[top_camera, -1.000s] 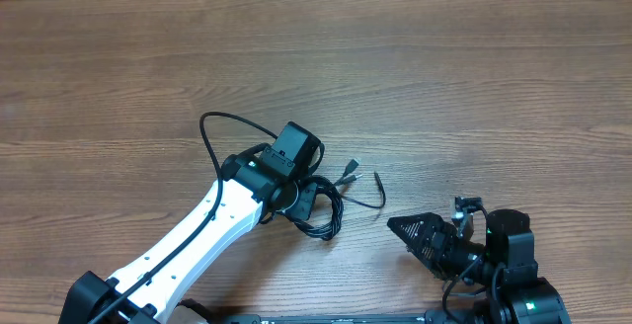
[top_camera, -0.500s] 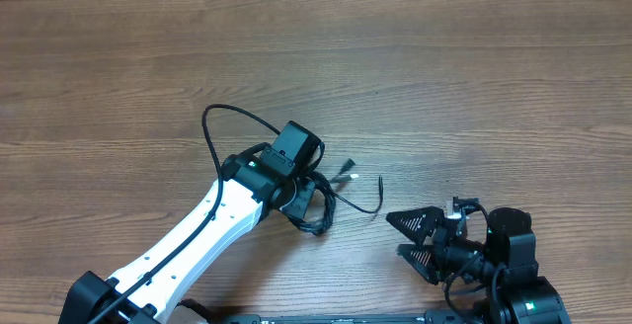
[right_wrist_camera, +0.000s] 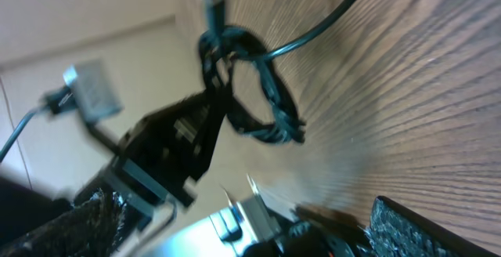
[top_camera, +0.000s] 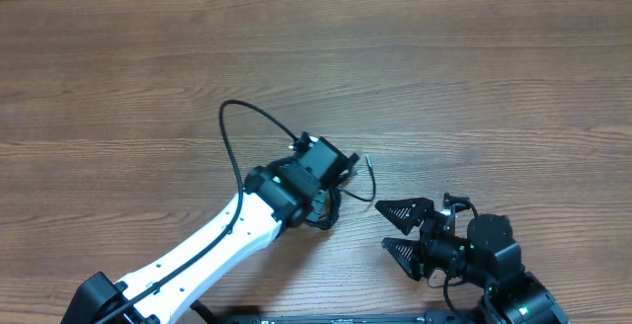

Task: Untangle cables
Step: 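Move the right gripper to the hanging cable loops below the left gripper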

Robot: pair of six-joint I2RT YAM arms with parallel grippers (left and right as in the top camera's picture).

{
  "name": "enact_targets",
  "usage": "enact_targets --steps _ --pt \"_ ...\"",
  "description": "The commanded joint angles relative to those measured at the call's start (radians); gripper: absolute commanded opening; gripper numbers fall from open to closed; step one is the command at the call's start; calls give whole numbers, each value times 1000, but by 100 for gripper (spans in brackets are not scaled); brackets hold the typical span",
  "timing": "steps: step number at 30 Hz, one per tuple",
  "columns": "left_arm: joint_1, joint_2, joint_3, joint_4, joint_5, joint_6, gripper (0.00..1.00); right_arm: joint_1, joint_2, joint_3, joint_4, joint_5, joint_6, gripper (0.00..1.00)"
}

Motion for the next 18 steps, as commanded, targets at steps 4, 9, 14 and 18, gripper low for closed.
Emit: enact_targets --steps 4,9,14,18 --pt "-23 -39 69 3 -75 -74 4 100 61 20 8 198 219 100" --pt "-40 -69 75 3 -64 -73 4 149 162 20 100 248 272 100" --pt "-76 -77 75 -8 -10 -72 4 155 322 20 285 318 272 100" --pt "-109 -76 75 -38 36 -58 4 155 456 20 448 342 211 100"
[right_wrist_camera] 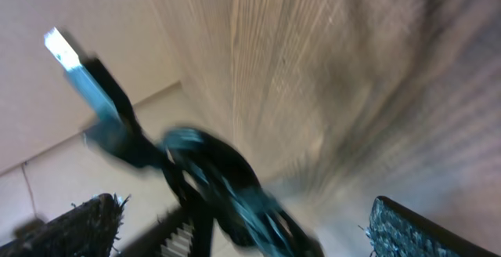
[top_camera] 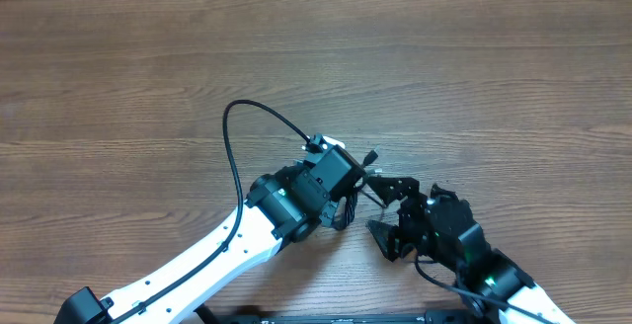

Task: Untangle cables
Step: 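Move the right gripper to the hanging cable loops below the left gripper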

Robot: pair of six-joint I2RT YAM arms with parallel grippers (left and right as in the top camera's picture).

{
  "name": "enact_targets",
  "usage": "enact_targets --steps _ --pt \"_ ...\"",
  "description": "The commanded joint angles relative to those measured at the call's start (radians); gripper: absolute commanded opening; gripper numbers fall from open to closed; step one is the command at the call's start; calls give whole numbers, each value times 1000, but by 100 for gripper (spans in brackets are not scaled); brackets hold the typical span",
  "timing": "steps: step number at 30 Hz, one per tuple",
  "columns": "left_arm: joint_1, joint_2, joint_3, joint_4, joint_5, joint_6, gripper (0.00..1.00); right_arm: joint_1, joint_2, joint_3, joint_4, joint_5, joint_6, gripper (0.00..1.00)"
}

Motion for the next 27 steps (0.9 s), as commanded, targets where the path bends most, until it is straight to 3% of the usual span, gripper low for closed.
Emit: enact_targets --steps 1,4,7,9,11,12,15,21,27 --pt "-37 -27 32 -24 50 5 4 5 117 18 135 72 -92 100" --pt "-54 -27 32 -61 48 24 4 5 202 18 239 113 -154 100" --pt "-55 -27 32 -97 48 24 4 4 257 18 293 126 -154 85" --pt "-55 -27 32 -112 48 24 4 4 275 18 318 121 -154 63" --pt "-55 -27 32 -114 48 24 4 4 277 18 323 117 -154 30" --pt "-55 -27 32 -113 48 24 4 4 276 18 324 110 -154 20" --pt "-54 -27 32 -105 48 23 4 4 277 18 335 88 -162 4" --pt "-53 -27 32 -91 43 8 4 4 276 18 448 -19 -268 4" --pt "-26 -27 32 -95 -13 -140 4 4 275 18 462 -130 -352 4"
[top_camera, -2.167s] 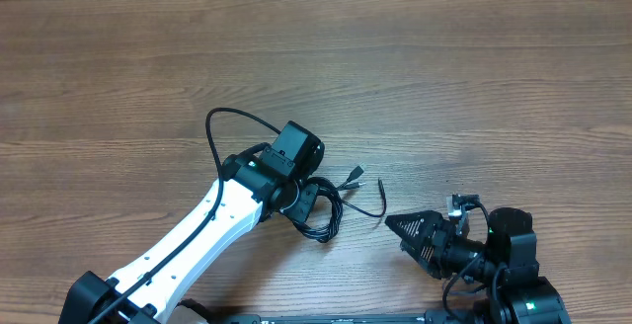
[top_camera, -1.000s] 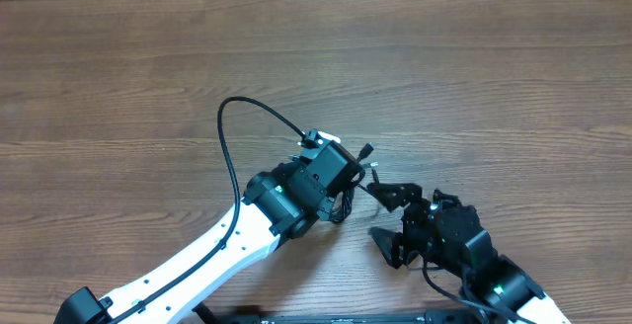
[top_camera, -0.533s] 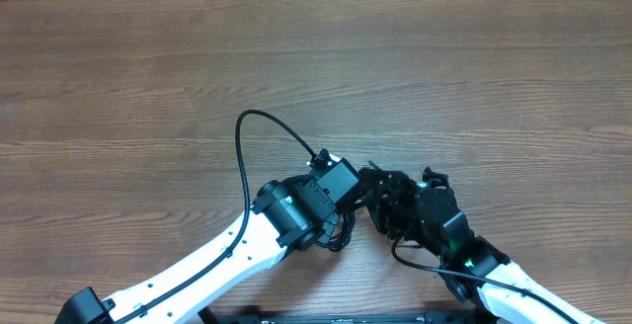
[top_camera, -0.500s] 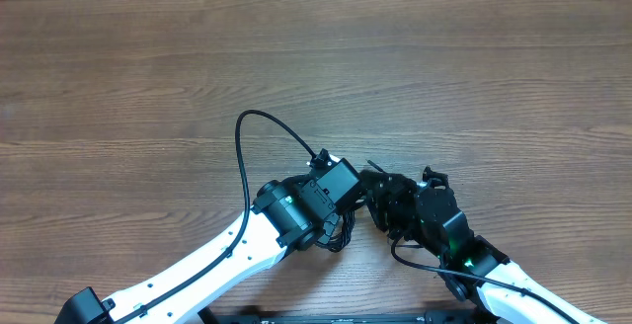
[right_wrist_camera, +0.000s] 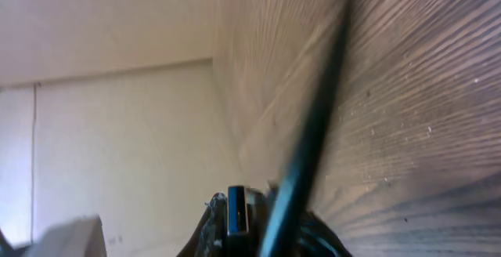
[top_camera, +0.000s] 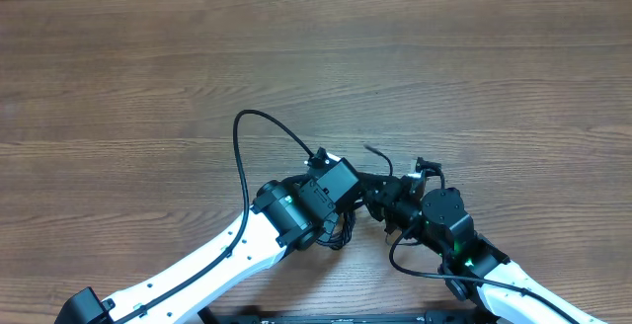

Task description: Untangle cables

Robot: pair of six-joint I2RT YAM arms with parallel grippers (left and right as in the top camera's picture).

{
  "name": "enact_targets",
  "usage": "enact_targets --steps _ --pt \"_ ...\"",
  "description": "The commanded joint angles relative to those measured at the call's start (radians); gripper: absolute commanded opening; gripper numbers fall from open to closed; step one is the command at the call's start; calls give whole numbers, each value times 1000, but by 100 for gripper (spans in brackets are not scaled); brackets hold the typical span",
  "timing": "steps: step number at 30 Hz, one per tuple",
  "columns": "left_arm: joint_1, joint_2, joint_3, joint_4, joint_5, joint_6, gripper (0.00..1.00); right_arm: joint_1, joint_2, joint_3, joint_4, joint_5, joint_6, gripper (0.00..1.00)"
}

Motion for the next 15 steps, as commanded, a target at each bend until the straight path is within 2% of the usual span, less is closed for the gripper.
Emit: enact_targets --steps 1,9,12,15 --pt "26 -26 29 15 -35 -113 4 6 -1 16 14 -131 -89 4" --pt "129 -26 29 21 5 -247 4 6 -2 16 33 -201 -156 4" --pt "147 -26 29 52 69 -219 4 6 -5 17 56 -205 -165 4" --pt "143 -26 29 112 152 -107 4 10 -5 17 88 -212 -165 4"
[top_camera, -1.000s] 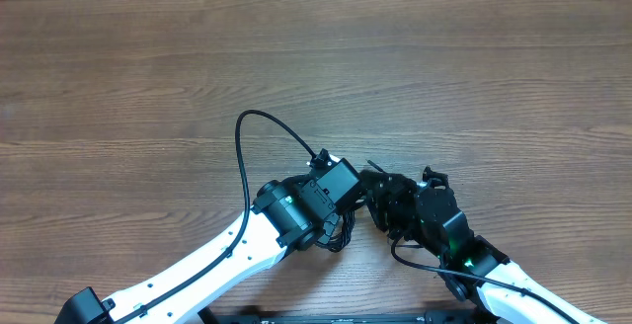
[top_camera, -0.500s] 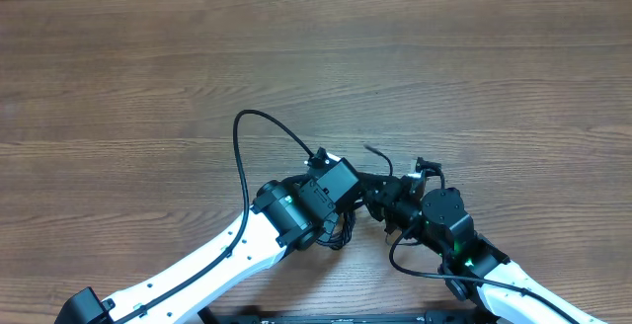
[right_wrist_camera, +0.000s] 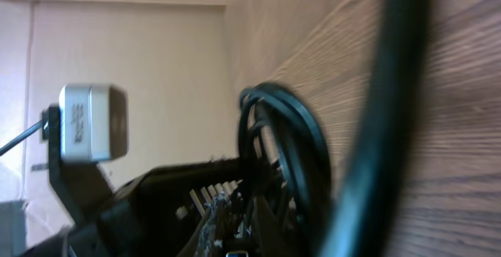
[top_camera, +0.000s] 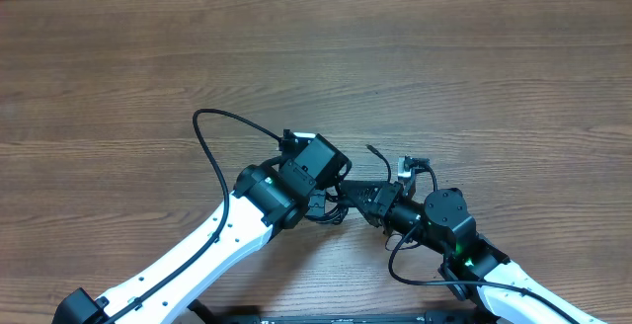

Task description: Untangle cables

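Observation:
A thin black cable (top_camera: pixel 210 144) arcs in a wide loop over the wooden table left of centre and ends in a small coiled tangle (top_camera: pixel 326 208). My left gripper (top_camera: pixel 334 194) sits over that tangle, shut on the cable, its fingers mostly hidden under the wrist. From the right, my right gripper (top_camera: pixel 367 200) meets it, shut on the cable at the tangle. A short free cable end (top_camera: pixel 373 153) sticks up behind. In the right wrist view the coiled loops (right_wrist_camera: pixel 283 143) hang just past my right gripper (right_wrist_camera: pixel 235 227), with a blurred cable strand (right_wrist_camera: pixel 376 132) very close to the lens.
The wooden table (top_camera: pixel 474 77) stretches all round, with its far edge along the top of the overhead view. The left arm's white link (top_camera: pixel 188 265) crosses the lower left. The left wrist's camera block (right_wrist_camera: pixel 92 124) faces the right wrist.
The left gripper has shifted left with the cable, and the big loop now lies farther left. The right gripper followed it left and stays at the tangle. The coil shows plainly in the right wrist view.
At first my right gripper stood open to the right, apart from the tangle held by the left gripper. Then it was closer, open beside the coil. Later it was closed in against the left gripper at the tangle. Now both grippers hold the cable, displaced leftwards.

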Robot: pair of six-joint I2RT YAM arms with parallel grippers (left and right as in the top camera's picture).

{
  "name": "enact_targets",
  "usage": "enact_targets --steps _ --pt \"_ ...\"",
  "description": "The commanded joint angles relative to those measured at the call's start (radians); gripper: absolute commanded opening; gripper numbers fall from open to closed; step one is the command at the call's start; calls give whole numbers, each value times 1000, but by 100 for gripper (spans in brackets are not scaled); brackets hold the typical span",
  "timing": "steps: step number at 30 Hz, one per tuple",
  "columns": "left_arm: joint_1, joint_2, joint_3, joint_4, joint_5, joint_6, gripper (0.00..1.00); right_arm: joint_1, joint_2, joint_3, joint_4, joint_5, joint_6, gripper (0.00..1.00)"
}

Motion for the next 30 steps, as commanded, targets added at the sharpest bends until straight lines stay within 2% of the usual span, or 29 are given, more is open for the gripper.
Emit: enact_targets --steps 1,11,21,30 --pt "1 -26 29 64 110 90 4 13 -5 17 26 -65 -24 4" --pt "0 -26 29 151 296 107 4 48 -5 17 -145 82 -24 4" --pt "-41 -26 29 263 539 107 4 48 -4 17 -200 163 -23 4" --pt "-56 -26 29 414 621 35 4 48 -3 17 -241 170 -23 5"
